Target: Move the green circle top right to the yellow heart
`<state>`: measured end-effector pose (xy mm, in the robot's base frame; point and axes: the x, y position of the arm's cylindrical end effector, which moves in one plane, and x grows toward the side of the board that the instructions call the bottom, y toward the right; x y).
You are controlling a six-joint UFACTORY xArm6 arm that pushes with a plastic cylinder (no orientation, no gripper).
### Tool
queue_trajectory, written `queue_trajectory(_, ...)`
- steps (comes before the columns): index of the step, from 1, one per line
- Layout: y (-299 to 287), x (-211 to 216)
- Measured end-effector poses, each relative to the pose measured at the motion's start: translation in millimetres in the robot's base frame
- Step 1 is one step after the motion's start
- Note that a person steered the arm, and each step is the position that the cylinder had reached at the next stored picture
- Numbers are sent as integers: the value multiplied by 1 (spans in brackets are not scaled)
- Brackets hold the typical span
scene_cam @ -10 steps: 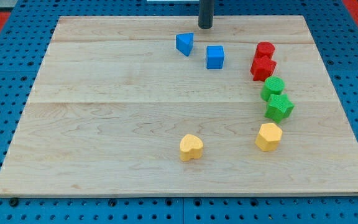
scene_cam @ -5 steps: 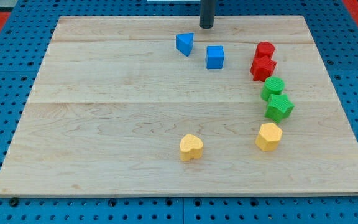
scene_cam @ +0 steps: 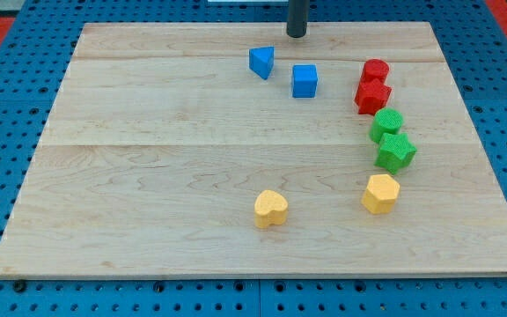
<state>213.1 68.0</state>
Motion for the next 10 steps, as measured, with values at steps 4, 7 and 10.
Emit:
queue_trajectory(4,1,5)
queue_trajectory(7,41,21)
queue_trajectory(10,218,134)
